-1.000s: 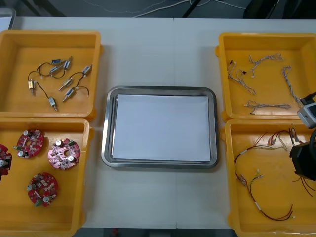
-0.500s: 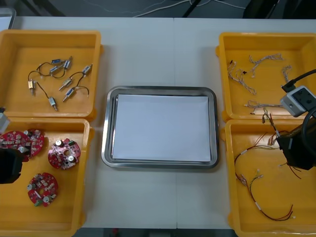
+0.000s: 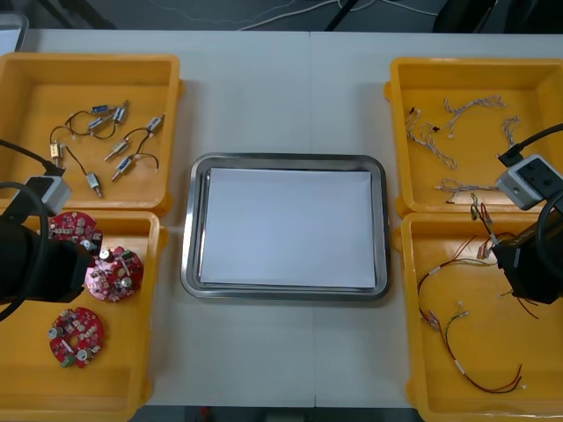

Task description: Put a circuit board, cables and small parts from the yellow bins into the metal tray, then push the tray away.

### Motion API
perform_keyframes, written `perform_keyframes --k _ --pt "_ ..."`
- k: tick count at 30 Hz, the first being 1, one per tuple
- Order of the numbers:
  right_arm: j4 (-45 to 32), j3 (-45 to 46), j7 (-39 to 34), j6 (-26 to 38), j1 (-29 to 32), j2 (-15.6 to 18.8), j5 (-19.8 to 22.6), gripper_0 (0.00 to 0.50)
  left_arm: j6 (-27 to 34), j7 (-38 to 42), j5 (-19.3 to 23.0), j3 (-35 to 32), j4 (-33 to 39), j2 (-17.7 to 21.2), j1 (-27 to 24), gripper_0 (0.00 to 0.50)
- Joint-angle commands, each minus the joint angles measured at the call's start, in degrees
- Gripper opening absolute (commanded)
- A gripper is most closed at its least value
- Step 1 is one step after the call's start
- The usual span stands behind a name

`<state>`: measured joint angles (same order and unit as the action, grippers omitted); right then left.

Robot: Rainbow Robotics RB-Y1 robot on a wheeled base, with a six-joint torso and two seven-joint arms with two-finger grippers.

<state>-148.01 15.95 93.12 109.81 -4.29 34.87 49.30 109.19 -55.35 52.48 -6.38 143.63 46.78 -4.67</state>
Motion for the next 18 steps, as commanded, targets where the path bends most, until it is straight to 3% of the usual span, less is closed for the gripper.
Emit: perform_keyframes --k 1,8,18 --pt "-0.26 -0.83 0.74 0.19 -0.80 1.87 -0.08 0.000 0.24 3.23 3.68 1.54 2.00 3.58 -3.86 0.000" --pt "-0.26 -0.83 0.13 0.19 -0.28 2.13 -1.22 0.000 -2.49 4.46 6.23 4.71 2.00 5.77 -6.06 0.000" --pt "-0.26 -0.83 -0.84 0.19 0.07 2.04 -2.10 0.000 -3.46 12.98 1.57 16.92 2.00 5.86 -13.62 0.000"
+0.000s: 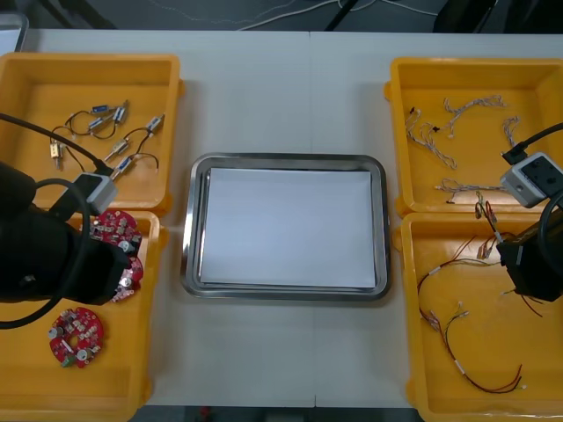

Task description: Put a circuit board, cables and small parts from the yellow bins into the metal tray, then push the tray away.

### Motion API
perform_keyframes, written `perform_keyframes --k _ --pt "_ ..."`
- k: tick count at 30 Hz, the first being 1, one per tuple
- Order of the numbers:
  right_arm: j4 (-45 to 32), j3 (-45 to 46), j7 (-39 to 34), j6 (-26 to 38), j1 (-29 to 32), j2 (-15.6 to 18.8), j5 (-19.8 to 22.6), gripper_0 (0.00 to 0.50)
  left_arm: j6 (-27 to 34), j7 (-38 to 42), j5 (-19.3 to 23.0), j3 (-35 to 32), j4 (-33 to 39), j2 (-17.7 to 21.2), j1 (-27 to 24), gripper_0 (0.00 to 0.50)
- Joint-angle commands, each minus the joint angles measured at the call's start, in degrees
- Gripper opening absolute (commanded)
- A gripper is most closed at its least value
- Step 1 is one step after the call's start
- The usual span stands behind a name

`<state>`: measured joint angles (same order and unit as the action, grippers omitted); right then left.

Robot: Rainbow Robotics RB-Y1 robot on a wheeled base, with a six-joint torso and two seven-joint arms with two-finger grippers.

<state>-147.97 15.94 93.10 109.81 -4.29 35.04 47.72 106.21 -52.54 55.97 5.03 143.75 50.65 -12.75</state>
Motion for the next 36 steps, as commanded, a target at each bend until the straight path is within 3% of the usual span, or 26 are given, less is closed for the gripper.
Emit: perform_keyframes --k 1,6,17,36 --pt "-0.31 -0.82 -0.90 0.19 0.15 1.87 -0.52 0.000 -0.30 11.84 -2.44 7.36 1.71 2.08 -6.85 0.000" --pt "-0.31 -0.91 -1.17 0.19 0.51 1.87 -1.14 0.000 0.05 16.06 -4.82 13.42 -0.57 0.24 -11.77 0.000" --pt "-0.31 -0.91 -1.17 0.19 0.68 1.87 -1.22 0.000 1.02 17.12 -12.46 21.51 -7.69 -6.79 -17.48 0.000" --pt "-0.31 -0.91 -1.26 0.19 0.86 1.87 -1.14 0.000 2.77 16.41 -18.61 26.61 -12.53 -16.81 -19.94 0.000"
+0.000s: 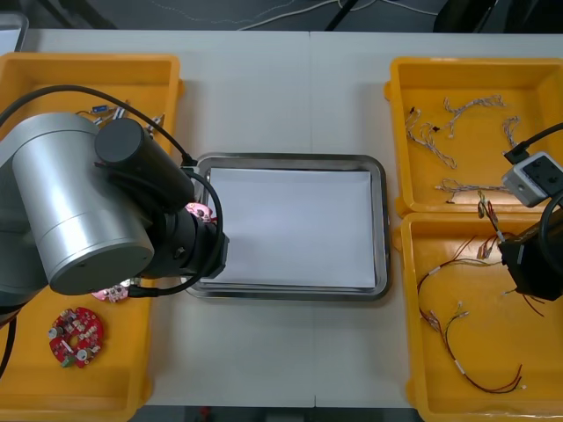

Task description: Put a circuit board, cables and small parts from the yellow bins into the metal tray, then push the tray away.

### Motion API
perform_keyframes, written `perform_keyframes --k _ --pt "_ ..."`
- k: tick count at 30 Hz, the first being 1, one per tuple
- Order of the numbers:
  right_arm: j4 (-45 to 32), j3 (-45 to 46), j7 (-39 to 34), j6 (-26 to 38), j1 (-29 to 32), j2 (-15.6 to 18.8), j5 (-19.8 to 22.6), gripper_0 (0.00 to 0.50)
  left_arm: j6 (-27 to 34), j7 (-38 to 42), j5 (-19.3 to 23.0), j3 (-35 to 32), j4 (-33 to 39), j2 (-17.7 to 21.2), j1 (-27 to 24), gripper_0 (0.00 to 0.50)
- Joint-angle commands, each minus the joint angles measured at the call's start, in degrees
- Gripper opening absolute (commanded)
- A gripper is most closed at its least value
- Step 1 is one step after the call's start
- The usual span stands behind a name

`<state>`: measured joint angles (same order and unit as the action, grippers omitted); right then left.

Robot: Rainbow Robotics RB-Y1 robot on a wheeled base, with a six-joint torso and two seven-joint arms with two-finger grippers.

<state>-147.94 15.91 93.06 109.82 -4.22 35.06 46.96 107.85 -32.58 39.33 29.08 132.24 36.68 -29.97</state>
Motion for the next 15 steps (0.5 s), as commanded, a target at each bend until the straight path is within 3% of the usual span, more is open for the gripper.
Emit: perform_keyframes --k 1,15 --pt "-0.33 -0.89 -1.21 0.18 0.79 1.85 -0.37 0.000 1.13 -3.63 -2.07 2.65 -1.28 -3.11 -2.82 0.000" --pt "-0.33 -0.89 -1.21 0.18 0.79 1.85 -0.37 0.000 -2.21 -4.69 -7.69 7.40 -10.07 -8.30 -5.10 0.000"
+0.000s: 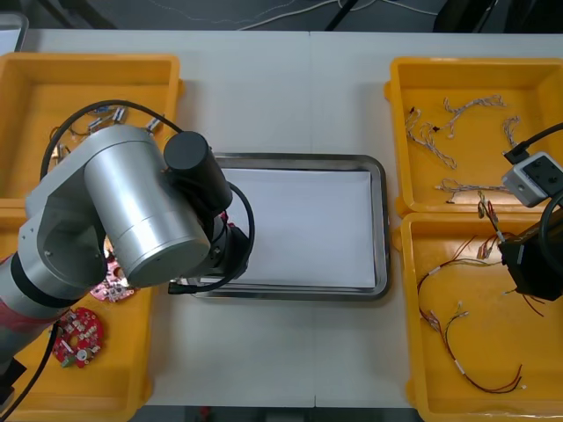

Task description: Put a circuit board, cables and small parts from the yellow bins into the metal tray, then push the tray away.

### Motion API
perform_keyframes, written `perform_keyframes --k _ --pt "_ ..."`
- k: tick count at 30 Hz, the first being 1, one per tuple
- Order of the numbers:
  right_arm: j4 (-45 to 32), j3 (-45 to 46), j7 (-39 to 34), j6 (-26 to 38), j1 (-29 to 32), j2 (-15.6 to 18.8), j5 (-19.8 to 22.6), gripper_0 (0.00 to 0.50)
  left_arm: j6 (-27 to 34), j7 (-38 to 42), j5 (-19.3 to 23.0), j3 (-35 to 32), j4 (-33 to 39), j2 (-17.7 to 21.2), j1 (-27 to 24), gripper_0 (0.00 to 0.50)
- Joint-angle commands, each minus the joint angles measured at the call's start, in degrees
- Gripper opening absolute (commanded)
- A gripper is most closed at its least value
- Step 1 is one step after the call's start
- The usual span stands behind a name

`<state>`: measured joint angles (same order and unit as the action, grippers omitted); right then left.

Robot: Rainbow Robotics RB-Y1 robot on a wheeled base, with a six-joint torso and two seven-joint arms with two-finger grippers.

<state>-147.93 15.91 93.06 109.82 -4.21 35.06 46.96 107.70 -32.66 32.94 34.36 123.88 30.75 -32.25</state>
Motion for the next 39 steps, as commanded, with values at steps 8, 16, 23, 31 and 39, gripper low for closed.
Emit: perform_keyframes --k 8,16,23,31,39 --pt "-0.34 -0.88 -1.21 0.18 0.78 1.85 -0.37 0.000 -3.20 -4.87 -4.11 4.05 -6.81 -5.61 -3.87 0.000" --pt "-0.34 -0.88 -1.21 0.18 0.78 1.85 -0.37 0.000 -4.25 -5.22 -6.40 5.63 -9.62 -7.11 -3.87 0.000" --pt "-0.34 -0.88 -1.21 0.18 0.78 1.85 -0.37 0.000 -4.96 -5.39 -8.24 7.03 -11.91 -8.43 -3.87 0.000" --pt "-0.34 -0.88 -1.21 0.18 0.78 1.85 -0.37 0.000 -6.72 -6.10 -10.53 7.74 -15.07 -9.57 -3.78 0.000" --pt "-0.34 -0.88 -1.21 0.18 0.78 1.85 -0.37 0.000 -6.98 -6.54 -10.97 7.74 -15.86 -9.66 -3.87 0.000"
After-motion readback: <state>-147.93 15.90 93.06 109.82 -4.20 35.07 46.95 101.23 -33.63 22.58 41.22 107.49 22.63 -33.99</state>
